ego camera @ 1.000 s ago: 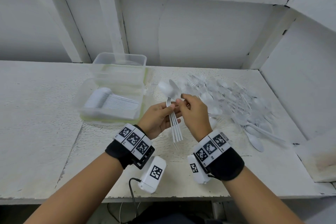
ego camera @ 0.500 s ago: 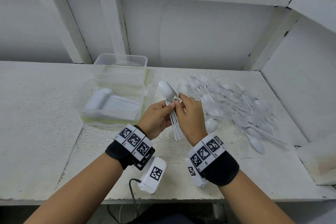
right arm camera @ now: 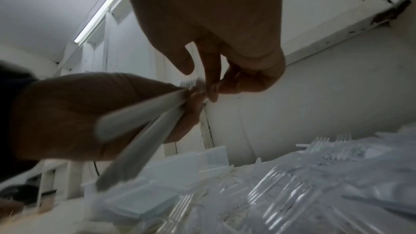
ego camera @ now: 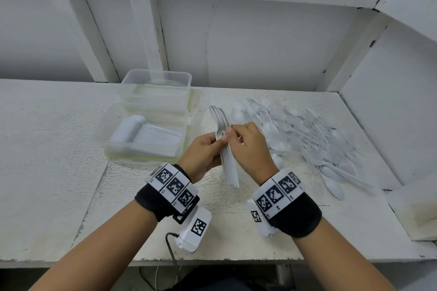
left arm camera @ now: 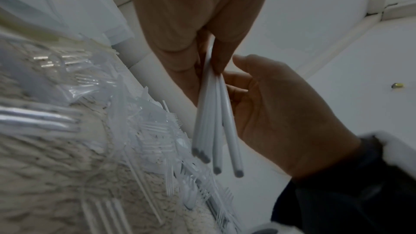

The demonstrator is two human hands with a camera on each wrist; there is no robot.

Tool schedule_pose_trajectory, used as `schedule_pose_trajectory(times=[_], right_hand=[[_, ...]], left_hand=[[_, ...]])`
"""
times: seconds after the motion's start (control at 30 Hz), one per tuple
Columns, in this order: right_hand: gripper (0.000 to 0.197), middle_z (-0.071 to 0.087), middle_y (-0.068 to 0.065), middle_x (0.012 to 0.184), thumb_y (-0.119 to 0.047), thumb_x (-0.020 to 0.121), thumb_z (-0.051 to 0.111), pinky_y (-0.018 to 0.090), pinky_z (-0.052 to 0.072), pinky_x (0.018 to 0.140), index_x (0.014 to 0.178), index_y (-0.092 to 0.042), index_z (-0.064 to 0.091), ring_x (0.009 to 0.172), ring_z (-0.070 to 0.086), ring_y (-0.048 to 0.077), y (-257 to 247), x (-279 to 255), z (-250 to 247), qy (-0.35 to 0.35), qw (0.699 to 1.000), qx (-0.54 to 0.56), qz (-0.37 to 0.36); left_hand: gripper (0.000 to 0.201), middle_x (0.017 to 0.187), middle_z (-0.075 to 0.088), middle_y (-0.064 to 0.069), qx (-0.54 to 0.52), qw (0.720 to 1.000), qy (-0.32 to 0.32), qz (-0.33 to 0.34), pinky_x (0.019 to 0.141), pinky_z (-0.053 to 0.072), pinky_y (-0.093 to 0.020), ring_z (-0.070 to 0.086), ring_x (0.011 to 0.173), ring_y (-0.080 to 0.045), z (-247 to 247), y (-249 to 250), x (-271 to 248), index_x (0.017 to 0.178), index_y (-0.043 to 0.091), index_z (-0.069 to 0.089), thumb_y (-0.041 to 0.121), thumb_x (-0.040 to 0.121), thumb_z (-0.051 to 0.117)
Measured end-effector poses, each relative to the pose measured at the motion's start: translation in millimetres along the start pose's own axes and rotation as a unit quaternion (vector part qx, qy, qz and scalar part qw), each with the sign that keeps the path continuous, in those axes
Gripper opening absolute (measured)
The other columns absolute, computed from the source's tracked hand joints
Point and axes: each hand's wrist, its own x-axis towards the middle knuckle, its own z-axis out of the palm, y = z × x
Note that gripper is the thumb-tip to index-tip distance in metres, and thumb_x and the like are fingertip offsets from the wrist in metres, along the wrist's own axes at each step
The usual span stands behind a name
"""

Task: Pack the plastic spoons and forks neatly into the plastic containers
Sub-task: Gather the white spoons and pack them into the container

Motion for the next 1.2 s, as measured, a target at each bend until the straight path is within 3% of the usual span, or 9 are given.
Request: schedule_pose_trajectory(times=[0.1, 0.2, 0.33, 0.57, 0.7, 0.83, 1.0, 1.13, 1.2], right_hand=[[0.037, 0.053, 0.003, 0.095, -0.033, 0.096, 0.047, 0.023, 0.046, 0.078, 0.128, -0.018, 0.054, 0.081, 0.053, 0.010, -3, 5, -5, -0.002, 0.998, 0.068, 0.007], [0.038, 0.055, 0.003, 0.097, -0.030, 0.095, 0.050, 0.004, 0.040, 0.067, 0.132, -0.020, 0.052, 0.073, 0.050, 0.001, -4, 12, -8, 0.001, 0.999, 0.035, -0.014], [0.025, 0.062, 0.006, 0.088, -0.025, 0.092, 0.057, 0.030, 0.055, 0.071, 0.116, -0.021, 0.061, 0.078, 0.063, 0.018, -3, 16, -8, 0.002, 0.994, 0.114, -0.002], [0.005, 0.063, -0.011, 0.083, -0.015, 0.089, 0.061, 0.014, 0.048, 0.072, 0.088, -0.019, 0.062, 0.084, 0.059, 0.011, -3, 9, -9, 0.036, 0.986, 0.162, -0.033], [0.015, 0.060, -0.021, 0.090, -0.018, 0.092, 0.055, 0.036, 0.053, 0.081, 0.102, -0.020, 0.067, 0.091, 0.058, 0.014, 1, 6, -5, 0.014, 0.991, 0.123, -0.048], [0.030, 0.054, 0.003, 0.117, -0.027, 0.096, 0.048, 0.029, 0.044, 0.089, 0.122, -0.012, 0.055, 0.103, 0.053, 0.019, 5, -2, 1, -0.016, 0.994, -0.027, -0.103], [0.047, 0.050, 0.010, 0.121, -0.037, 0.099, 0.035, 0.036, 0.044, 0.079, 0.138, -0.010, 0.031, 0.103, 0.054, 0.027, 3, -11, 16, -0.085, 0.952, -0.269, -0.118], [0.040, 0.047, 0.011, 0.119, -0.025, 0.102, 0.029, 0.030, 0.039, 0.064, 0.138, -0.009, 0.030, 0.087, 0.057, 0.027, -1, -7, 14, -0.087, 0.961, -0.230, -0.126], [0.038, 0.048, 0.010, 0.121, -0.020, 0.102, 0.031, 0.033, 0.045, 0.067, 0.138, -0.009, 0.031, 0.086, 0.058, 0.028, -2, -5, 13, -0.091, 0.967, -0.196, -0.134]], left_hand=[[0.023, 0.095, 0.062, -0.015, 0.024, 1.000, -0.007, -0.005, 0.072, 0.057, -0.026, 0.065, 0.072, -0.013, -1, -1, 0, 0.109, 0.000, 0.059, 0.014, 0.097, 0.044], [0.018, 0.086, 0.061, -0.011, 0.037, 0.999, -0.015, -0.008, 0.072, 0.056, -0.026, 0.064, 0.071, -0.014, -1, 1, -1, 0.101, 0.006, 0.060, 0.012, 0.098, 0.043], [0.018, 0.080, 0.061, -0.006, 0.046, 0.998, -0.038, -0.019, 0.068, 0.056, -0.024, 0.064, 0.069, -0.011, -4, 6, -3, 0.103, 0.009, 0.059, 0.012, 0.098, 0.042], [0.021, 0.082, 0.072, -0.006, -0.015, 0.996, -0.068, -0.053, 0.071, 0.058, -0.026, 0.070, 0.077, -0.014, -11, 14, -3, 0.104, 0.002, 0.061, 0.009, 0.096, 0.043], [0.022, 0.087, 0.072, -0.009, -0.058, 0.995, -0.052, -0.063, 0.074, 0.058, -0.026, 0.071, 0.077, -0.016, -11, 12, -2, 0.102, 0.000, 0.062, 0.011, 0.096, 0.045], [0.018, 0.086, 0.069, -0.008, -0.091, 0.993, 0.062, -0.048, 0.062, 0.057, -0.021, 0.068, 0.066, -0.012, -12, 7, 7, 0.101, 0.001, 0.060, 0.012, 0.096, 0.046], [0.015, 0.074, 0.058, -0.007, -0.092, 0.988, 0.121, -0.028, 0.052, 0.051, -0.018, 0.058, 0.051, -0.008, -9, 7, 11, 0.091, 0.007, 0.058, 0.014, 0.097, 0.046], [0.016, 0.068, 0.062, -0.003, -0.085, 0.990, 0.112, -0.013, 0.062, 0.054, -0.021, 0.060, 0.052, -0.008, -8, 10, 10, 0.088, 0.008, 0.056, 0.018, 0.097, 0.047], [0.016, 0.076, 0.065, -0.004, -0.067, 0.992, 0.103, -0.007, 0.073, 0.054, -0.026, 0.064, 0.065, -0.010, -11, 12, 10, 0.093, 0.007, 0.056, 0.021, 0.097, 0.048]])
